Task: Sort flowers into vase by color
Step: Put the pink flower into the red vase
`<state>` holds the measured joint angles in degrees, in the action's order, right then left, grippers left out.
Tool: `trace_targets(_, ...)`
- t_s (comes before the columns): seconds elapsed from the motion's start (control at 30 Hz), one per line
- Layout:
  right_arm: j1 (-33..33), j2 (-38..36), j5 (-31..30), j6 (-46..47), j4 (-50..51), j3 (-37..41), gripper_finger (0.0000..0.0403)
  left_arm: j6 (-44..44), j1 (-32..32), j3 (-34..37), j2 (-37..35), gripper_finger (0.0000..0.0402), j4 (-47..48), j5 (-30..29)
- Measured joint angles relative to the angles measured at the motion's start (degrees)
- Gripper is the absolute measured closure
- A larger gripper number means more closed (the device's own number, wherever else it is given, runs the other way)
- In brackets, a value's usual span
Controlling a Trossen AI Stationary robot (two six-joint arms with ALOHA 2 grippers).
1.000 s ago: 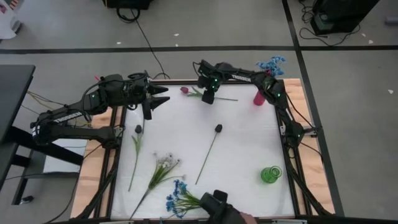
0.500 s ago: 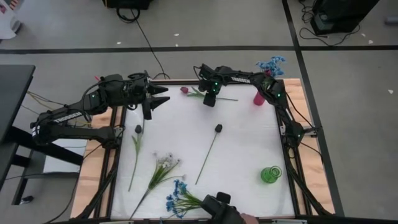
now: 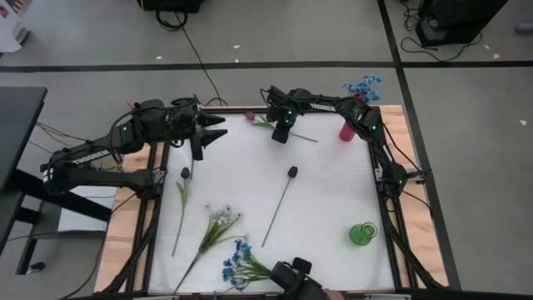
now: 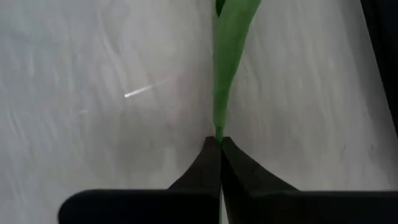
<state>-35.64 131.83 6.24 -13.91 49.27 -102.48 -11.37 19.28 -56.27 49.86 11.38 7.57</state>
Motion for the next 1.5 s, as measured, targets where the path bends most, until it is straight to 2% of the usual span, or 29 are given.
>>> trace_targets(0.13,0.16,-0.56,1.91,2.15,5.31,-3.07,0.0398,-0.01,-0.01,0.0,0.01,0.0184,0.0,0.0)
trace_targets(0.2,0.41,-2.33,3.21,4.51,3.97,-3.98,0.0399,-0.01,-0.01,0.0,0.0,0.0184,0.0,0.0)
trace_targets(0.3,1.48,-7.96,5.78,7.8,0.77,-4.34,0.04,0.01,0.01,0.0,0.01,0.0184,0.0,0.0)
trace_targets(0.57,6.66,-22.61,4.83,13.18,-4.47,-4.46,0.0402,-0.01,0.0,0.0,-0.02,0.0184,0.0,0.0)
trace_targets(0.83,14.4,-33.21,-6.73,18.62,-4.34,-4.37,0.0402,-0.01,0.01,0.0,-0.02,0.0184,0.0,0.0)
trace_targets(1.0,20.07,-38.13,-18.77,23.71,-4.74,-2.0,0.0402,-0.01,0.0,0.0,0.0,0.0184,0.0,0.0)
trace_targets(1.13,24.42,-44.52,-29.13,28.28,-8.05,4.52,0.0402,-0.01,0.0,0.0,0.01,0.0184,0.0,0.0)
trace_targets(1.23,27.61,-50.77,-35.53,33.19,-13.35,13.23,0.0403,-0.01,0.01,0.0,-0.02,0.0184,0.0,0.0)
trace_targets(1.5,36.15,-67.25,-43.98,34.94,-43.4,42.11,0.0403,-0.01,0.01,0.0,0.01,0.0184,0.0,0.0)
